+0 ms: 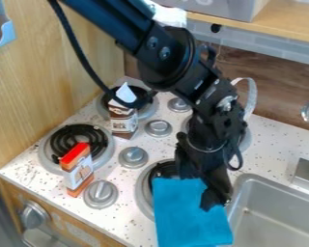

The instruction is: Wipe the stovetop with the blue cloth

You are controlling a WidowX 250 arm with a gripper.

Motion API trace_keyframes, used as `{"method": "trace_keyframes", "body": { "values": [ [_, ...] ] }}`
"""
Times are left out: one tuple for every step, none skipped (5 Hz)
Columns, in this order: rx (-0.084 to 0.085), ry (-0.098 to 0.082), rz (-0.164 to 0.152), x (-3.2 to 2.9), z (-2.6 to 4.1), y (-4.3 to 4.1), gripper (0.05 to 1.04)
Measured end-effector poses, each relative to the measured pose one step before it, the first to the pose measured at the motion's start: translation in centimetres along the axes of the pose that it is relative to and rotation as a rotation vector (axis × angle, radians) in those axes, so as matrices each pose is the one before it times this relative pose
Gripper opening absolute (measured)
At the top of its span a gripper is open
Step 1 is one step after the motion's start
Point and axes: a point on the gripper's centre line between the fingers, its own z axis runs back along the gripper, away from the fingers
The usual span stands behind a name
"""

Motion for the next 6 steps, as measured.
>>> {"method": "trace_keyframes", "body": {
  "values": [
    [-0.0061, 0.0484, -0.0134, -1.183, -1.107, -0.247, 1.01],
    [-0.0015, 0.0531, -0.0338, -0.749, -1.135, -0.096, 1.01],
    [-0.0051, 0.0406, -0.0285, 0.231, -1.587, 0.21, 1.01],
    [0.0121, 0.0151, -0.0072, 0.662, -1.11, 0.437, 1.01],
    [0.0188, 0.0117, -0.0156, 0.852, -0.769, 0.422, 1.01],
    [0.015, -0.0263, -0.013, 1.044, 0.056, 0.399, 1.01]
  ]
}}
